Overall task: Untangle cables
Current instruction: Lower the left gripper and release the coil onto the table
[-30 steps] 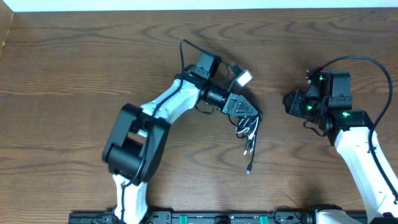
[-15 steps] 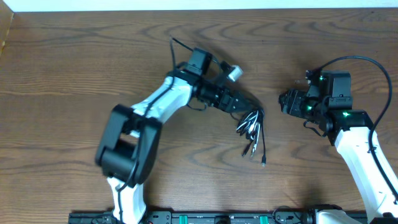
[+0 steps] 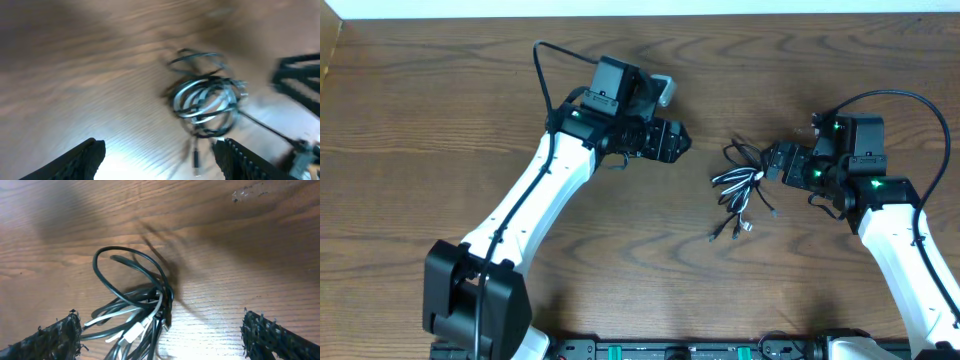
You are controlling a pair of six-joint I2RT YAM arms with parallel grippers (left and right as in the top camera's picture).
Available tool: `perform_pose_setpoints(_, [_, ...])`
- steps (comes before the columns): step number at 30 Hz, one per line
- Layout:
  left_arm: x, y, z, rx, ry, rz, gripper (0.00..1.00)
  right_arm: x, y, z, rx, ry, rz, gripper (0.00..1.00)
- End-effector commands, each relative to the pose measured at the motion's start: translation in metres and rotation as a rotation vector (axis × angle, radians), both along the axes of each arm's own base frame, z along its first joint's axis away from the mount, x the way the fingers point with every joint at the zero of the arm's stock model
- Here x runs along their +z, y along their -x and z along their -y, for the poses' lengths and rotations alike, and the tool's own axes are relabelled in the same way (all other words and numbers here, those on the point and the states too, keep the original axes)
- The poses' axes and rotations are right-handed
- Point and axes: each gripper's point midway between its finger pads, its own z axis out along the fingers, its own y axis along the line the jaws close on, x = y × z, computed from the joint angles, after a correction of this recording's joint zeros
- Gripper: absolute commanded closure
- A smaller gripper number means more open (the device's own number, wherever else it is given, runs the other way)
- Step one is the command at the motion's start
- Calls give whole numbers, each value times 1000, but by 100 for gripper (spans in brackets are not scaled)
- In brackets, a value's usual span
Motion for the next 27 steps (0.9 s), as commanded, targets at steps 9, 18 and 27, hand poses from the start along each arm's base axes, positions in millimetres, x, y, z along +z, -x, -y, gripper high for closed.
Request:
perform_pose_setpoints(9, [-36, 21, -45, 134, -172, -200, 24, 1, 0, 1, -8, -3, 0, 1])
perform_pose_setpoints(18, [-33, 21, -24, 88, -155, -151, 23, 1, 0, 1, -8, -3, 1, 1])
perform_pose_setpoints(27, [-27, 9, -4, 77, -164, -38, 23, 1, 0, 1, -8, -3, 1, 1])
